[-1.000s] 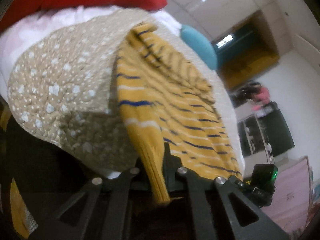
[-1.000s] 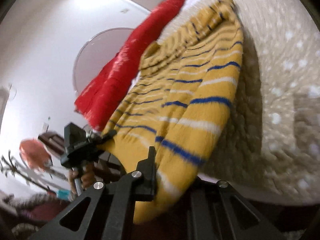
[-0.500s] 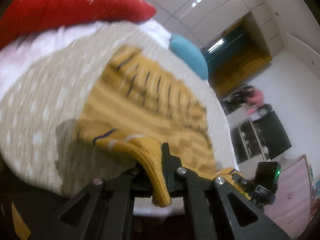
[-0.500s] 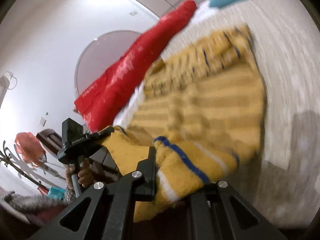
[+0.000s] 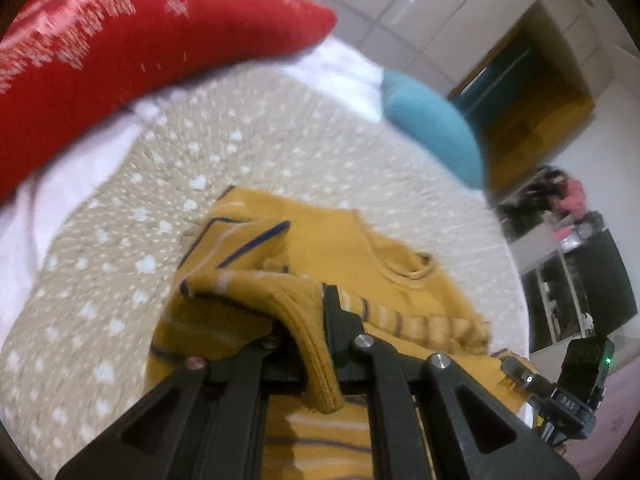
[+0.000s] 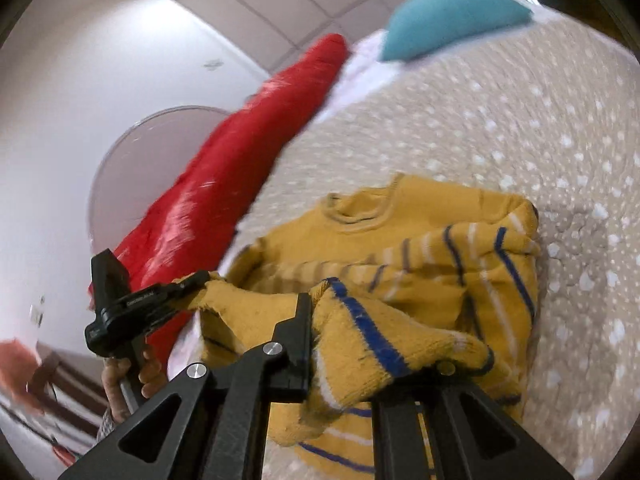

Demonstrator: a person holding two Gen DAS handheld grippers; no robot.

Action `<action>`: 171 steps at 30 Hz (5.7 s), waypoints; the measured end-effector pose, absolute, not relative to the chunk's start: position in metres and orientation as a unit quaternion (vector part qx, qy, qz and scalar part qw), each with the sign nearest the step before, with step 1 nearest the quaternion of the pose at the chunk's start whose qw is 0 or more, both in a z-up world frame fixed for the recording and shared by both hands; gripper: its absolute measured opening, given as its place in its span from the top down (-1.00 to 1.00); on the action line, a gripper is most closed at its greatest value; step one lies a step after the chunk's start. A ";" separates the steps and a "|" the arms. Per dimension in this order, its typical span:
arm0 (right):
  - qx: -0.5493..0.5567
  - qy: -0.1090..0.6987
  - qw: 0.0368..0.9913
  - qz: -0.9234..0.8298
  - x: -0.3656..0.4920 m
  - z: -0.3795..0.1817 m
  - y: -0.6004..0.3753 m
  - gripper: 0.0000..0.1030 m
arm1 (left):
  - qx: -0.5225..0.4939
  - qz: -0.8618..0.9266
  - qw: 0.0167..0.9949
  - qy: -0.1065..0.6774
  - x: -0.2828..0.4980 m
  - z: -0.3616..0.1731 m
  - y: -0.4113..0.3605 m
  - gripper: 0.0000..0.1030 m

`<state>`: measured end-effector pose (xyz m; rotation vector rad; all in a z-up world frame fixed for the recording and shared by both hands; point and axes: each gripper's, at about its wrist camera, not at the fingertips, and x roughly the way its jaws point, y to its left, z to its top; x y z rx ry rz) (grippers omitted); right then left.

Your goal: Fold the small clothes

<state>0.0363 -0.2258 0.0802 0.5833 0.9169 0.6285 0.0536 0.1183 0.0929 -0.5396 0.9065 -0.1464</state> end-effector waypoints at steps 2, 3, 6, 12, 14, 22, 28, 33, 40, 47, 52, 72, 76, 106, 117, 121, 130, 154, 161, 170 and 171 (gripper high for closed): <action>0.298 0.435 0.799 0.288 0.052 0.069 -0.233 0.73 | -0.273 -0.069 0.850 0.445 0.068 0.081 0.122 0.86; 0.325 0.438 0.788 0.285 0.064 0.063 -0.239 0.71 | -0.286 -0.071 0.843 0.449 0.079 0.076 0.127 0.85; 0.405 0.437 0.752 0.282 0.092 0.046 -0.256 0.47 | -0.328 -0.079 0.827 0.451 0.099 0.066 0.138 0.67; 0.510 0.438 0.695 0.254 0.137 0.010 -0.274 0.04 | -0.454 -0.123 0.785 0.404 0.120 0.062 0.165 -0.19; 0.527 0.439 0.680 0.259 0.146 0.001 -0.274 0.03 | -0.476 -0.138 0.772 0.398 0.123 0.061 0.170 -0.25; 0.685 0.369 0.569 0.265 0.149 -0.020 -0.301 -0.34 | -0.553 -0.181 0.734 0.350 0.114 0.071 0.197 -0.36; 0.578 0.439 0.639 0.253 0.153 0.000 -0.286 -0.42 | -0.543 -0.104 0.768 0.323 0.094 0.095 0.229 -0.57; 0.478 0.448 0.705 0.271 0.130 0.043 -0.281 -0.60 | -0.422 -0.095 0.823 0.369 0.071 0.116 0.197 -0.58; 0.292 0.437 0.803 0.282 0.080 0.088 -0.261 -0.09 | -0.218 -0.131 0.864 0.435 0.058 0.099 0.122 -0.59; 0.063 0.478 0.843 0.236 0.118 0.064 -0.189 0.32 | -0.209 -0.067 0.861 0.459 0.091 0.047 0.127 -0.59; 0.140 0.501 0.837 0.169 0.179 0.026 -0.219 0.55 | -0.250 -0.082 0.855 0.446 0.105 0.035 0.144 -0.59; 0.200 0.426 0.862 0.190 0.003 0.084 -0.331 0.00 | -0.228 -0.026 0.868 0.441 -0.002 0.059 0.179 -0.60; 0.146 0.441 0.861 0.205 -0.010 0.065 -0.288 0.06 | -0.177 0.005 0.863 0.473 -0.002 0.030 0.162 -0.60; -0.177 0.389 0.831 0.357 -0.080 0.054 0.032 -0.14 | -0.284 0.012 0.896 0.342 -0.155 0.052 0.253 -0.63; -0.326 0.320 0.849 0.267 -0.088 0.022 0.149 -0.21 | -0.321 0.018 0.888 0.329 -0.182 0.035 0.269 -0.64; -0.320 0.328 0.857 0.235 -0.068 0.026 0.161 0.63 | -0.328 0.019 0.885 0.331 -0.190 0.035 0.264 -0.64; -0.091 0.358 0.892 0.262 -0.032 0.100 0.067 0.77 | -0.285 -0.007 0.897 0.337 -0.191 0.073 0.213 -0.64; 0.270 0.399 0.859 0.173 -0.049 0.020 -0.303 0.63 | -0.152 -0.148 0.873 0.439 -0.086 0.080 0.004 -0.64; 0.298 0.344 0.874 0.171 -0.061 0.059 -0.349 -0.24 | -0.148 -0.180 0.874 0.426 -0.038 0.082 -0.009 -0.75; 0.286 0.429 0.835 0.193 0.051 0.028 -0.321 -0.34 | -0.170 -0.239 0.815 0.499 0.046 0.030 -0.037 -0.82; 0.295 0.444 0.819 0.212 0.063 0.021 -0.314 0.39 | -0.156 -0.233 0.808 0.518 0.050 0.022 -0.046 -0.70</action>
